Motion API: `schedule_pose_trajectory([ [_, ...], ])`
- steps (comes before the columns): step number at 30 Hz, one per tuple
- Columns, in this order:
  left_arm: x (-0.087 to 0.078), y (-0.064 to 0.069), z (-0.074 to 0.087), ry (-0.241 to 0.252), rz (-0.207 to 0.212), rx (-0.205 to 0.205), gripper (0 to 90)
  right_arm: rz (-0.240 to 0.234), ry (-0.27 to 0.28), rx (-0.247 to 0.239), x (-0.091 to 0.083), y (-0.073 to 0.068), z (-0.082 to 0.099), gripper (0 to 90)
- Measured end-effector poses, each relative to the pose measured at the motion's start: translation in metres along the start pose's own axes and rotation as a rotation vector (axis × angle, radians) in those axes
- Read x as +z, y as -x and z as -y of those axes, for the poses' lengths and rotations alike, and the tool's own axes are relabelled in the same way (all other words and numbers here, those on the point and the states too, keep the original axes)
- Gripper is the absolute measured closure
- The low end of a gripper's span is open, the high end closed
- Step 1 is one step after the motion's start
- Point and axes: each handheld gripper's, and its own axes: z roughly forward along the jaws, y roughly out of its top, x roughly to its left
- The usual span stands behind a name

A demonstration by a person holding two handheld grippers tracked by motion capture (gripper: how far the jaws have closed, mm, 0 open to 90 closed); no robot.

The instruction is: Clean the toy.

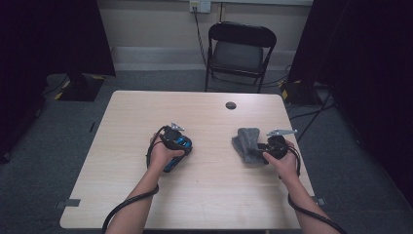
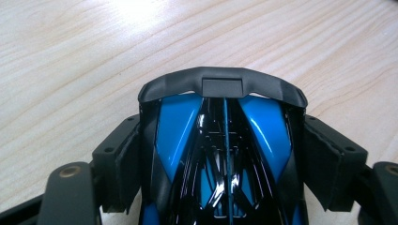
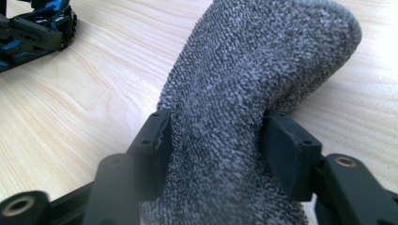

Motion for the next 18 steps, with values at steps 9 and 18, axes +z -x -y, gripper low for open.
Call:
schedule_pose_trajectory([
  [9,-0.013,0.000,-0.003,0.021,0.009,-0.006,21.1,0.021,0.011,-0.009,-0.005,-0.001,-0.003,34.1],
  [18,-0.031,0.001,-0.001,0.065,0.033,-0.011,18.9,0.042,0.003,-0.046,-0.015,-0.006,-0.007,27.1],
])
